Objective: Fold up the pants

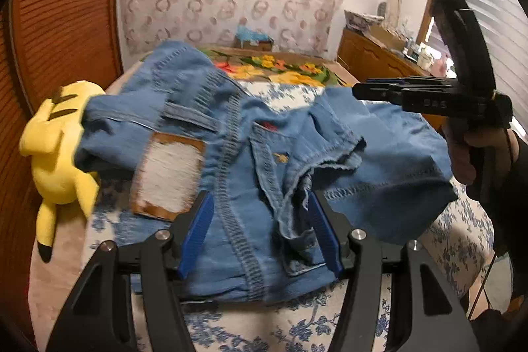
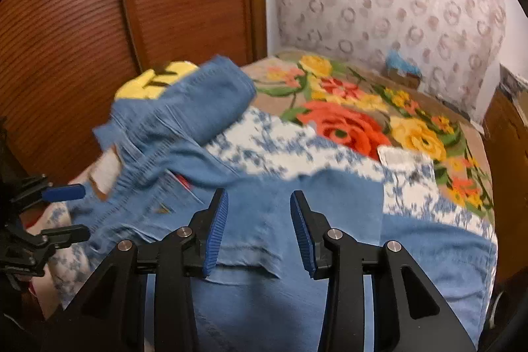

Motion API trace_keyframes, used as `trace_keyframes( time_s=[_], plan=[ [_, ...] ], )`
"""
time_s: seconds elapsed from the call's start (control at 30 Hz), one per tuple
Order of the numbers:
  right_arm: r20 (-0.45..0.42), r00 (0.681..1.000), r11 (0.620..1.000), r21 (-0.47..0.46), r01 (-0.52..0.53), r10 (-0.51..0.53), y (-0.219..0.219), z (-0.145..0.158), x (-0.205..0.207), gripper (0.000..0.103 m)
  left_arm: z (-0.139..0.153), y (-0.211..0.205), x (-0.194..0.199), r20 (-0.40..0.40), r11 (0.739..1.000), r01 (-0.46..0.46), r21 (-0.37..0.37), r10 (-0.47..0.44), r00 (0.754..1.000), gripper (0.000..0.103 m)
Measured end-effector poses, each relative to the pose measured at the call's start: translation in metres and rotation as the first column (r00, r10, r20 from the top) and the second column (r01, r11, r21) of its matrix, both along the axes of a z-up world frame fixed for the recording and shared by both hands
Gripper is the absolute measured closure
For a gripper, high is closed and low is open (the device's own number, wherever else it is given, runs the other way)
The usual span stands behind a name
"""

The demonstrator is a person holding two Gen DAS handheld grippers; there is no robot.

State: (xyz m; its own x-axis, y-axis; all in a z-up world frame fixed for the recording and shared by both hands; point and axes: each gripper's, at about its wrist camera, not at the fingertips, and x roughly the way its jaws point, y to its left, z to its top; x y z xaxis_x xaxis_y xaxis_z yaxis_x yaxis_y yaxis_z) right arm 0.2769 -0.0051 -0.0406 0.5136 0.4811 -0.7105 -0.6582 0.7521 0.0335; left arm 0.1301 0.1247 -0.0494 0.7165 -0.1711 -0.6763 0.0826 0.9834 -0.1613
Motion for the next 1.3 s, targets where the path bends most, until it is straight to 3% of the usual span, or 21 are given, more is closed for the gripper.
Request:
trace_keyframes(
  time_s=[0.27, 0.43, 0.47, 0.5, 0.53, 0.57, 0.6, 0.67, 0.87, 1.0, 1.13, 1.3],
  plan=[
    [-0.109, 0.994, 0.999, -0.036, -0.001, -0.003, -0.008, -0.039, 0.000, 0.061, -0.011, -0.018, 0.007, -0.010, 0.998, 0.065, -0.013, -0.065, 0.998, 0.044],
    [-0.210, 0.977, 0.997, -0.068, 0.026, -0.040, -0.009, -0.064, 0.013, 0.061, -0.013, -0.021, 0.011, -0.012, 0.996, 0.083, -0.022, -0.083, 0.996, 0.058],
    [-0.223, 0.974, 0.998, -0.061, 0.020, -0.033, -0.009, -0.066, 0.013, 0.065, -0.013, -0.022, 0.012, -0.011, 0.995, 0.094, -0.024, -0.094, 0.995, 0.065],
    [-0.225, 0.974, 0.999, -0.047, 0.010, -0.021, -0.009, -0.065, 0.012, 0.078, -0.014, -0.023, 0.013, -0.012, 0.994, 0.104, -0.024, -0.104, 0.995, 0.068],
    [-0.228, 0.974, 0.999, -0.037, -0.003, -0.006, -0.008, -0.064, 0.011, 0.089, -0.015, -0.024, 0.013, -0.015, 0.994, 0.111, -0.021, -0.111, 0.994, 0.070],
    [-0.223, 0.975, 0.999, -0.031, -0.013, 0.005, -0.008, -0.062, 0.010, 0.093, -0.017, -0.025, 0.014, -0.016, 0.994, 0.109, -0.002, -0.109, 0.994, 0.080],
    [-0.205, 0.979, 1.000, -0.016, -0.019, 0.015, -0.007, -0.055, 0.008, 0.095, -0.016, -0.026, 0.014, -0.013, 0.994, 0.106, 0.011, -0.106, 0.994, 0.091],
    [-0.176, 0.984, 0.999, 0.018, -0.033, 0.036, -0.006, -0.043, 0.003, 0.096, -0.012, -0.024, 0.012, 0.000, 0.994, 0.113, -0.009, -0.113, 0.994, 0.100],
    [-0.042, 0.996, 0.991, 0.110, -0.079, 0.084, 0.012, 0.019, -0.003, 0.097, 0.017, -0.010, -0.017, 0.086, 0.994, 0.103, -0.048, -0.098, 0.991, 0.103],
    [0.013, 0.987, 0.981, 0.113, -0.160, 0.160, 0.053, 0.053, -0.003, 0.097, 0.038, 0.010, -0.037, 0.131, 0.996, 0.070, -0.055, -0.062, 0.989, 0.103],
    [0.033, 0.976, 0.972, 0.083, -0.219, 0.217, 0.098, 0.060, -0.006, 0.097, 0.040, 0.033, -0.043, 0.120, 0.999, 0.010, -0.039, -0.005, 0.993, 0.102],
    [0.004, 0.967, 0.965, 0.070, -0.254, 0.254, 0.143, 0.044, -0.003, 0.097, 0.027, 0.054, -0.049, 0.083, 0.998, -0.044, -0.035, 0.047, 0.995, 0.102]
  ],
)
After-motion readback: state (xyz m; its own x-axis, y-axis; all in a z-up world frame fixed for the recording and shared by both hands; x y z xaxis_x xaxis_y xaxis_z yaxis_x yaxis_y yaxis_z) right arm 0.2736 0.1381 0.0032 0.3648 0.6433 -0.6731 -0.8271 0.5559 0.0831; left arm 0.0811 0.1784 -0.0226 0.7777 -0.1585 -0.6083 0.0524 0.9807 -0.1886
